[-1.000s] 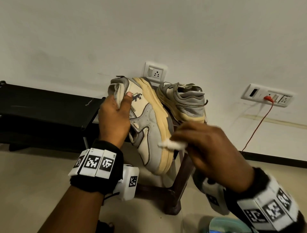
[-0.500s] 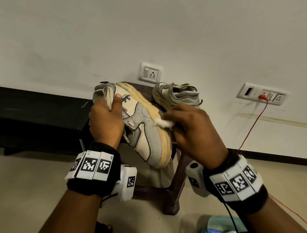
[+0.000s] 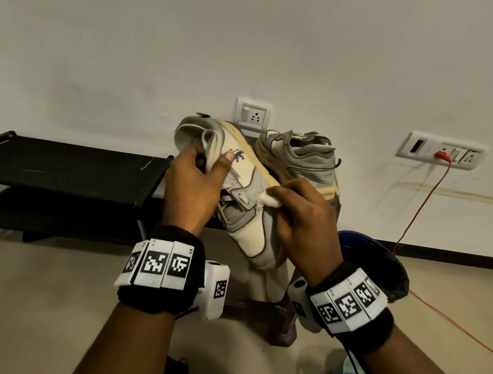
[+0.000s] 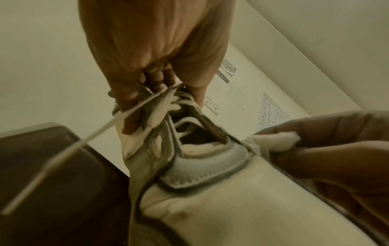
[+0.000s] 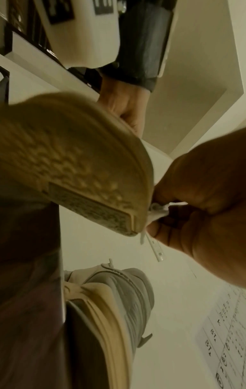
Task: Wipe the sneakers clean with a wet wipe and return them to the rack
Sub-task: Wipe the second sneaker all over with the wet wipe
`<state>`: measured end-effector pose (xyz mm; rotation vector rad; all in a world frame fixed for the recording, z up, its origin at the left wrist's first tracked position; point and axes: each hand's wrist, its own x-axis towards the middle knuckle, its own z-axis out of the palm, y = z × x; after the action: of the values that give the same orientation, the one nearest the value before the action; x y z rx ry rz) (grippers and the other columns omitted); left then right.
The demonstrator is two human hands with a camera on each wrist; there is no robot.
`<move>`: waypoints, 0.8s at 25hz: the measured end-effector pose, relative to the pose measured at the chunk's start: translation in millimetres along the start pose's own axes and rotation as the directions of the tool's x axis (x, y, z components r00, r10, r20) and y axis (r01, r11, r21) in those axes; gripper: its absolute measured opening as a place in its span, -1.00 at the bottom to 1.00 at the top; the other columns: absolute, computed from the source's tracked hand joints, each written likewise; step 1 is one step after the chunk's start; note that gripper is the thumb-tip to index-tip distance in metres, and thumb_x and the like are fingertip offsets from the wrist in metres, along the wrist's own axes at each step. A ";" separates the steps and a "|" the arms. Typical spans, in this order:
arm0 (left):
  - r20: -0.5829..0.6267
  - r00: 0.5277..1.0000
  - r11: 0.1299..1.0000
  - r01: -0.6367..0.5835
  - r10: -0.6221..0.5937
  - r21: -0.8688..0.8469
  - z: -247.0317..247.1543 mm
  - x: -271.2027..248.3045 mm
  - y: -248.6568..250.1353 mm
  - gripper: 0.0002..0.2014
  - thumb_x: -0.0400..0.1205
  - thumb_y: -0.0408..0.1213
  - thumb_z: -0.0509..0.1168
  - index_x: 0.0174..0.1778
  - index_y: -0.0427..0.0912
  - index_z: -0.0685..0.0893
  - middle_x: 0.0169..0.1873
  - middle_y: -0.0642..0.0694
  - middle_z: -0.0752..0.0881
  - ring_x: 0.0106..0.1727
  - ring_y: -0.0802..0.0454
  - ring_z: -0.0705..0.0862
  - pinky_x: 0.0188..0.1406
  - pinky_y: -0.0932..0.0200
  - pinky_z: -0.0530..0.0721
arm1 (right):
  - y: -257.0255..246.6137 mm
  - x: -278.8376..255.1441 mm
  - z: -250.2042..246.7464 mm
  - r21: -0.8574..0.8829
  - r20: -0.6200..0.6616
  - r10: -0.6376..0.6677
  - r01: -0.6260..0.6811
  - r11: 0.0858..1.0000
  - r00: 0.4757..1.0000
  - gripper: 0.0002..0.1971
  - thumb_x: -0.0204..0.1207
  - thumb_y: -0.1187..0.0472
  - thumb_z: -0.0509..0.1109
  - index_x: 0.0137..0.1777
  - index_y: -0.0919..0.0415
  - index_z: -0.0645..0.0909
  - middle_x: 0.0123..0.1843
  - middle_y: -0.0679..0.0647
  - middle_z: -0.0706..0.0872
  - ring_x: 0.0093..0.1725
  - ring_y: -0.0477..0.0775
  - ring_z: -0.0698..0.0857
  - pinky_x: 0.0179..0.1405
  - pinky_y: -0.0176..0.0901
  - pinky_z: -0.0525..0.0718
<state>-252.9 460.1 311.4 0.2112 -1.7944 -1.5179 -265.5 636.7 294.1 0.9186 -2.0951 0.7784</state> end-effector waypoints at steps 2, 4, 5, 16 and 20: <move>0.065 0.997 0.999 -0.048 0.048 -0.003 -2.9 -0.4 -2.0 -0.68 0.48 -0.14 0.50 0.13 0.06 0.62 0.00 0.12 0.74 0.03 0.26 0.72 0.03 0.12 0.75 | 3.2 2.2 6.1 -0.011 0.020 0.015 -0.015 1.000 1.000 -0.77 0.50 0.24 0.35 0.06 0.32 0.75 -0.04 0.17 0.70 -0.07 0.07 0.65 -0.10 -0.22 0.62; 0.169 0.980 0.993 -0.113 0.110 0.014 -6.0 -1.1 -5.2 -0.49 0.42 -0.28 0.54 0.22 0.14 0.53 0.16 0.10 0.66 0.17 0.20 0.67 0.12 0.08 0.72 | 7.4 4.0 9.8 -0.017 0.030 0.059 -0.058 0.998 0.998 -0.80 0.43 0.34 0.43 0.04 0.30 0.76 -0.05 0.17 0.70 -0.09 0.10 0.68 -0.14 -0.08 0.69; 0.247 0.960 0.990 -0.140 0.130 0.022 -6.8 -2.7 -5.1 -0.40 0.39 -0.36 0.54 0.25 0.19 0.49 0.23 0.09 0.61 0.21 0.19 0.65 0.13 0.08 0.72 | 9.9 3.7 11.4 -0.020 0.038 0.072 -0.071 0.997 0.997 -0.79 0.40 0.38 0.45 0.03 0.29 0.76 -0.06 0.16 0.70 -0.11 0.12 0.68 -0.17 -0.02 0.71; 0.432 0.835 0.520 -0.551 0.341 0.653 6.8 -32.4 18.2 -0.92 0.49 -0.31 0.39 -0.19 -0.06 0.63 -0.16 -0.02 0.65 -0.10 -0.05 0.62 -0.35 0.02 0.62 | 19.2 4.6 12.8 -0.033 0.081 0.161 -0.159 0.987 0.984 -0.75 0.39 0.39 0.40 0.03 0.24 0.78 -0.09 0.15 0.69 -0.14 0.13 0.68 -0.19 -0.04 0.69; 0.533 0.834 0.514 -0.522 0.141 0.681 -3.4 -40.5 34.9 -0.83 0.57 0.03 0.25 -0.02 0.08 0.63 -0.05 0.17 0.65 0.04 0.08 0.57 -0.29 0.14 0.47 | 16.3 6.8 13.5 -0.039 0.097 0.173 -0.170 0.985 0.980 -0.79 0.39 0.38 0.39 -0.01 0.25 0.77 -0.11 0.15 0.68 -0.17 0.14 0.67 -0.23 0.02 0.68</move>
<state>-210.8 490.3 325.0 -0.0566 -2.6071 -0.3445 -286.6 633.5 287.9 0.7819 -2.2910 0.8003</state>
